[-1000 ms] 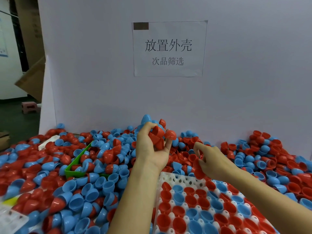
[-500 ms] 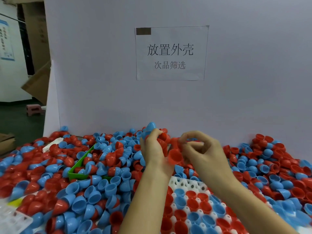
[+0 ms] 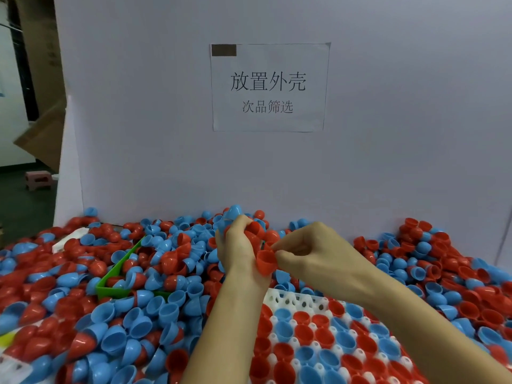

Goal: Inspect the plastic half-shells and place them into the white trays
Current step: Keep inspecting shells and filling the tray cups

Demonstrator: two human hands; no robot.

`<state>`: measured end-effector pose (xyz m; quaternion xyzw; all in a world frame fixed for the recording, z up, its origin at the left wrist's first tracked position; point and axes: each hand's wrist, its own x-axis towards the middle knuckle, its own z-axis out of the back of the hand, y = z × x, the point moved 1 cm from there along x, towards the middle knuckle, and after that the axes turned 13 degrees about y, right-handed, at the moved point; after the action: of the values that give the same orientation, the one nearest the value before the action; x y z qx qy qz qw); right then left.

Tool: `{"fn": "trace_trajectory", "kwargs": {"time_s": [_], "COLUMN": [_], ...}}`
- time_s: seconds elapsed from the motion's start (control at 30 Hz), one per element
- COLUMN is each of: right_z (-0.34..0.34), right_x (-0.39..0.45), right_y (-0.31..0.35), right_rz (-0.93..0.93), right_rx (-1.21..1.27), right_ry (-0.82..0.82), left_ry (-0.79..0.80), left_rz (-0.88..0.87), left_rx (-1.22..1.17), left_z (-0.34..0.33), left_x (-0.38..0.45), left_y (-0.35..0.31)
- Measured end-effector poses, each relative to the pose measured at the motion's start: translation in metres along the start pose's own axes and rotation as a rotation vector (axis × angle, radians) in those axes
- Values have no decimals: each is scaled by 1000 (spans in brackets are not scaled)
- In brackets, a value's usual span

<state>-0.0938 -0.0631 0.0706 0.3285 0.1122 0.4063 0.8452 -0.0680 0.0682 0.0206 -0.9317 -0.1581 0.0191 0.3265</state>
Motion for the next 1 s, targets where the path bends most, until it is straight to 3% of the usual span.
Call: {"fn": "trace_trajectory", "kwargs": {"time_s": [0.13, 0.4, 0.57, 0.73, 1.0], "right_z": [2, 1, 28, 28, 3], "right_x": [1, 0, 6, 13, 32], "right_y": [-1, -10, -48, -92, -115], "right_rz": [-21, -13, -193, -395, -460], "right_rx": [-49, -28, -183, -475, -671], "right_ry": [34, -79, -219, -21, 189], "left_ry": [11, -21, -81, -70, -61], "left_rz": [-20, -72, -85, -47, -37], "left_rx": [0, -37, -86, -103, -103], "left_z": [0, -5, -3, -5, -5], "left_x": [0, -1, -2, -6, -6], "left_y": [0, -1, -12, -14, -11]}}
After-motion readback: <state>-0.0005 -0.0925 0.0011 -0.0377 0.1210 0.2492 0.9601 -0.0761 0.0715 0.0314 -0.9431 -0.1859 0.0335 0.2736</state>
